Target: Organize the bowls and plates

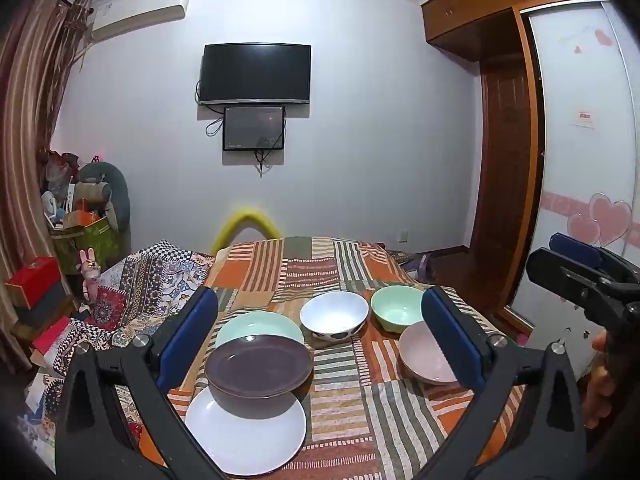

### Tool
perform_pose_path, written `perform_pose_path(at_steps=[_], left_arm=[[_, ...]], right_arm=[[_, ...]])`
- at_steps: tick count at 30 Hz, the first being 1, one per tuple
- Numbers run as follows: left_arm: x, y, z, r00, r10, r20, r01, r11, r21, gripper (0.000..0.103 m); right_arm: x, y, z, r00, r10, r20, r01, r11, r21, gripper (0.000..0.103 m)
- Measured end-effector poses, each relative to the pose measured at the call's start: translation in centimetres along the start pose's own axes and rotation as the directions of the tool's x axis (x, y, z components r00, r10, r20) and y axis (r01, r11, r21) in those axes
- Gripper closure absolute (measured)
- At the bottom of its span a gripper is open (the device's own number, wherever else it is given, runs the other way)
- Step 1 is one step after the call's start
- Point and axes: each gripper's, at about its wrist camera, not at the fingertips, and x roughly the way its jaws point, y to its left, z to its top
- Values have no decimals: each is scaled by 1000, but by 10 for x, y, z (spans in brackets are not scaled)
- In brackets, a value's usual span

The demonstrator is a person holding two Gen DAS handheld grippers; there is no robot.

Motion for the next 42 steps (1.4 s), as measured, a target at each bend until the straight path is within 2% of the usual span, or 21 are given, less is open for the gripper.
perform_pose_path(at_steps=[42], left_arm=[[-3,5,3,1000,5,18,-5,1000,-7,0]], right_arm=[[1,-1,-2,1000,1,1,-2,1000,7,0]])
